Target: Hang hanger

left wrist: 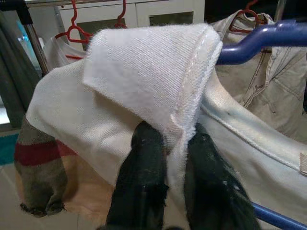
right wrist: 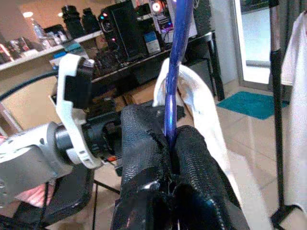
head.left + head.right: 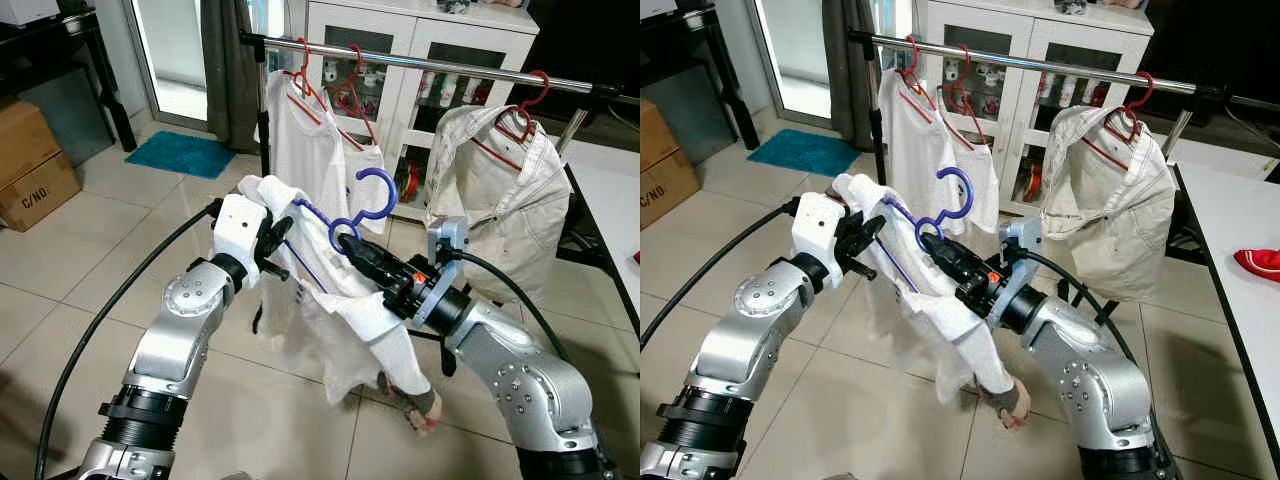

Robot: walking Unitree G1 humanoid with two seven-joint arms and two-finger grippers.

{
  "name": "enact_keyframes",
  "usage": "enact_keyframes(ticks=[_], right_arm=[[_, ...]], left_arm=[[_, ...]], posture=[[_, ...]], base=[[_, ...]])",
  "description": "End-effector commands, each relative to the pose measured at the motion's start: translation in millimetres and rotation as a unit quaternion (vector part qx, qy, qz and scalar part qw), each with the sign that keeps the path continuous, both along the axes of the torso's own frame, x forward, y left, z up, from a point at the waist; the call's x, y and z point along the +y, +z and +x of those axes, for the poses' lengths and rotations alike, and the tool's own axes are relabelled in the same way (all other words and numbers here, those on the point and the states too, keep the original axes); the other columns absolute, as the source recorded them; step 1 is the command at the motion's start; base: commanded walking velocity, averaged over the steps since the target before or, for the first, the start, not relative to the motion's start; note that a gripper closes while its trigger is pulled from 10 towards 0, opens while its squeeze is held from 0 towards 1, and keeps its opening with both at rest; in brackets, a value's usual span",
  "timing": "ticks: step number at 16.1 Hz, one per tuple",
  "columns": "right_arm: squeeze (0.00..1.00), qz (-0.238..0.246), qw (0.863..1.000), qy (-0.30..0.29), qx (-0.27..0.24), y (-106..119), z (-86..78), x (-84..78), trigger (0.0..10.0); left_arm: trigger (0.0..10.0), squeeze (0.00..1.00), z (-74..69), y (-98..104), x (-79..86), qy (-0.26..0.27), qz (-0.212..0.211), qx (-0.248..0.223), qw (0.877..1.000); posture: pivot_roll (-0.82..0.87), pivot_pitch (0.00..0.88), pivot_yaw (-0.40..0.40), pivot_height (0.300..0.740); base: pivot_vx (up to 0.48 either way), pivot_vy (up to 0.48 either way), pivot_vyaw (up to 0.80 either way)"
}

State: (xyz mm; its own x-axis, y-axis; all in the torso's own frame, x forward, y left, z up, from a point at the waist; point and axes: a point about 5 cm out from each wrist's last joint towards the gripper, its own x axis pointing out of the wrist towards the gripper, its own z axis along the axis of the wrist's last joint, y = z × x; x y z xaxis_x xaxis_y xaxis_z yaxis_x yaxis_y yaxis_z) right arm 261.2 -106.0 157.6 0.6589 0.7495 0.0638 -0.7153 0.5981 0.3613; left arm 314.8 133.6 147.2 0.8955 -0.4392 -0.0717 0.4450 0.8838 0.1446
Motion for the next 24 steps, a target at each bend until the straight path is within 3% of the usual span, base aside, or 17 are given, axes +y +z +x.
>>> enact_keyframes(ticks=[1,6,9,14,17,20,22,24], right_arm=[[0.00,-0.006,1.000,-0.004,-0.010,4,3.7,-0.4,0.0],[0.00,-0.044,0.997,-0.054,-0.029,2,14.9,-9.7,0.0],[0.00,-0.089,0.995,-0.026,-0.029,-6,15.1,-6.9,0.0],[0.00,-0.167,0.984,0.041,-0.046,-22,4.6,-13.7,0.0],[0.00,-0.154,0.984,0.075,-0.047,-20,-5.5,-20.1,0.0],[0.00,-0.112,0.989,0.075,-0.053,-13,-10.9,-32.4,0.0],[0.00,-0.079,0.993,0.072,-0.056,-9,-12.9,-33.9,0.0],[0.00,-0.031,0.996,0.060,-0.060,-2,-11.9,-33.6,0.0]], left_arm=[[0.0,0.00,2.6,4,-1.3,-0.002,-0.005,-0.009,1.000],[0.0,0.00,1.6,9,-1.2,-0.002,-0.020,-0.020,1.000],[0.0,0.00,2.0,15,8.4,0.018,-0.018,-0.035,0.999],[0.0,0.00,12.9,52,36.0,0.055,0.005,-0.089,0.994],[0.0,0.00,21.7,60,71.4,0.138,0.038,-0.097,0.985],[0.0,0.00,18.4,50,110.1,0.222,0.074,-0.076,0.969],[0.0,0.00,17.0,43,118.7,0.260,0.057,-0.063,0.962],[0.0,0.00,17.0,33,116.2,0.266,0.042,-0.046,0.962]], posture=[[-0.11,0.000,-0.044,0.719],[-0.09,0.000,-0.066,0.719],[-0.09,0.000,-0.075,0.719],[-0.09,0.000,-0.065,0.719],[-0.09,0.000,-0.053,0.719],[-0.09,0.000,-0.050,0.719],[-0.09,0.000,-0.053,0.719],[-0.09,0.000,-0.053,0.719]], base=[[0.000,0.000,0.00],[0.000,0.000,0.00],[0.000,0.000,0.00],[0.000,0.000,0.00],[0.000,0.000,0.00],[0.000,0.000,0.00],[0.000,0.000,0.00],[0.000,0.000,0.00]])
